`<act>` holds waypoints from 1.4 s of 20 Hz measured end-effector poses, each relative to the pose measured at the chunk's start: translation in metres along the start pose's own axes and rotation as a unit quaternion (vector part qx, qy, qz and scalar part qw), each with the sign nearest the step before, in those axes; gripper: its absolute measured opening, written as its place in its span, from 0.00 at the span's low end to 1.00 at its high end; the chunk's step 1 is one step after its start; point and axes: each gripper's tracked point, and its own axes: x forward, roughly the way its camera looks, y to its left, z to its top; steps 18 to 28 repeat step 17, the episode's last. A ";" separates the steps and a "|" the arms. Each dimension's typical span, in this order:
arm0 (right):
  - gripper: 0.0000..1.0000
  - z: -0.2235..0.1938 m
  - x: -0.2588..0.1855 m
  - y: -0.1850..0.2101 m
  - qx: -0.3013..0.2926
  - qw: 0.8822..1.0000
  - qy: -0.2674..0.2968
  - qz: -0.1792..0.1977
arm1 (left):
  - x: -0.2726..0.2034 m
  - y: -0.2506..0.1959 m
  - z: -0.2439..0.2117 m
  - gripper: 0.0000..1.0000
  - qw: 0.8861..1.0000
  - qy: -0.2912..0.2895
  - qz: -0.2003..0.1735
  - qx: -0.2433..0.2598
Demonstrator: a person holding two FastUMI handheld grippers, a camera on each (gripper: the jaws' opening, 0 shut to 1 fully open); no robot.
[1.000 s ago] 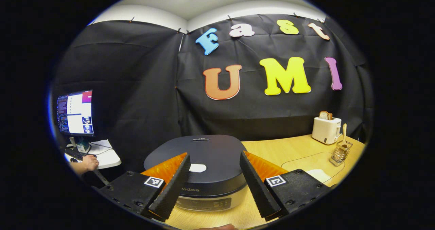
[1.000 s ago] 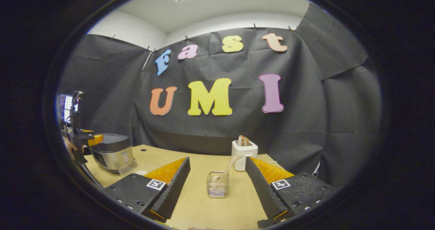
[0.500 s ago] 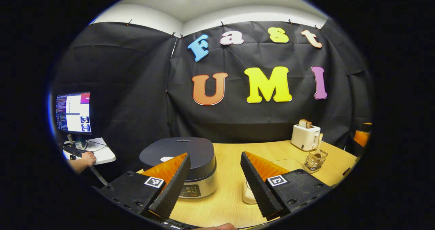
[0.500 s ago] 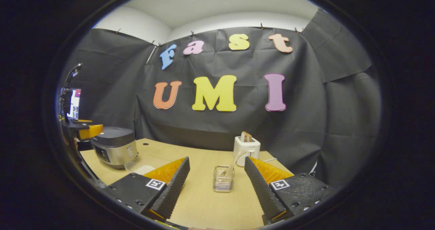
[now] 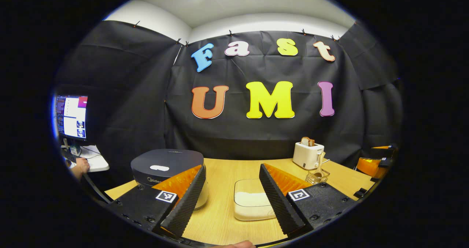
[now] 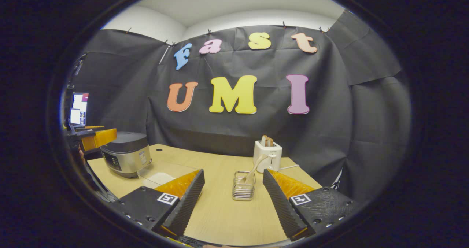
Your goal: Close the left gripper, press the button to open the rice cooker; take a wooden spoon from the chopstick holder with the right hand, scoop a spoonful of rice and pour it into the rice cooker, then put the wooden spoon back into the chopstick holder.
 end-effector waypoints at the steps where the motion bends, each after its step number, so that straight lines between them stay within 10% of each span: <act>1: 0.95 0.000 0.001 0.002 -0.001 1.000 0.000 0.000 | 0.001 -0.003 -0.003 0.94 1.000 0.008 -0.010 0.005; 28: 0.95 -0.014 0.012 0.001 -0.005 1.000 0.019 -0.005 | 0.006 -0.009 -0.026 0.95 0.999 0.040 -0.008 0.032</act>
